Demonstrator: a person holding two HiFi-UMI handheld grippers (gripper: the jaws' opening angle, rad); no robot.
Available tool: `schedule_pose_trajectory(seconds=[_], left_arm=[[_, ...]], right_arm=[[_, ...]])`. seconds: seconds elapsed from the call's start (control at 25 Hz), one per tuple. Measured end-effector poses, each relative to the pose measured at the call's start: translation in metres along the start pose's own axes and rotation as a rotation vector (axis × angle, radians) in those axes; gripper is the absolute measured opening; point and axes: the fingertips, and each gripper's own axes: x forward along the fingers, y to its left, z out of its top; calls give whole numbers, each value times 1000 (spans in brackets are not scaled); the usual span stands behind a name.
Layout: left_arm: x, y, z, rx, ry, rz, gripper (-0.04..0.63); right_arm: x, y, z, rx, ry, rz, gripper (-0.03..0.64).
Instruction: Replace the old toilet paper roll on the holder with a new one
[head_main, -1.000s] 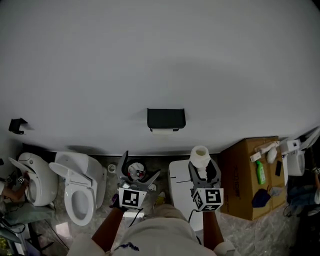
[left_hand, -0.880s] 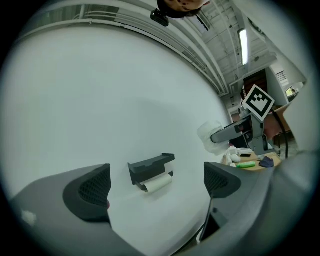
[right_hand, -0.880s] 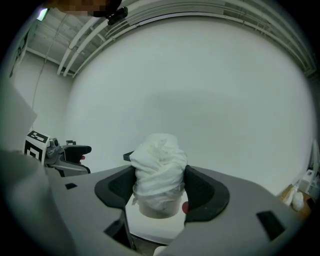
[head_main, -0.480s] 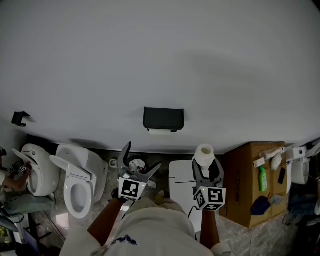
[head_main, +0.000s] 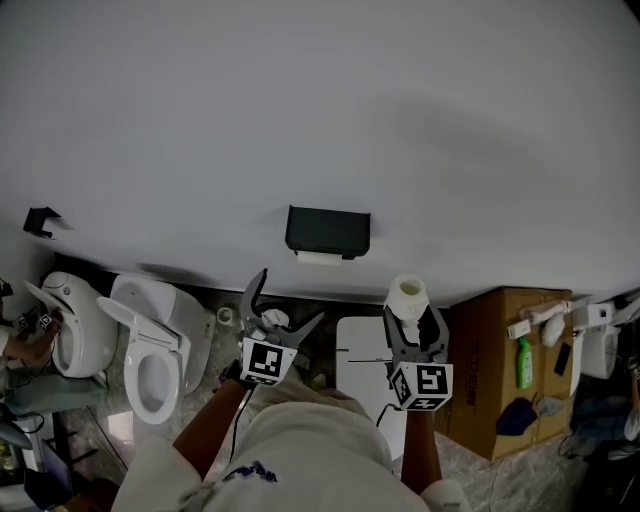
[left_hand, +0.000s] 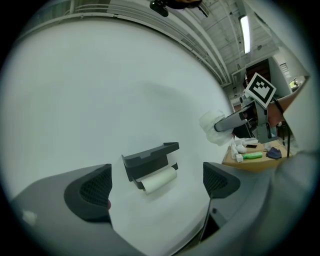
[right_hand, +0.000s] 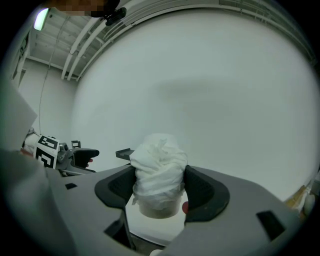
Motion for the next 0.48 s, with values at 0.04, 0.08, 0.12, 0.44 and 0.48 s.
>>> schedule_pose_trajectory(seconds=[0.04,0.08,0.12,0.44,0.48], left_arm=[[1,0,0,8,-1,-2,565],[2,0,1,19,-3,-5,565],[3,1,1,29,-4,-8,565],[17,1,-21,189,59,-30,561],[19,-1,-24,229,68,-36,561]], right_arm=[[1,1,0,0,1,1,298],[2,1,0,1,0,1,298],[4,3,0,4,-2,-1,298],[8,6,-1,27,-6,-23,298],[8,6,-2,30,-6,-27,298]])
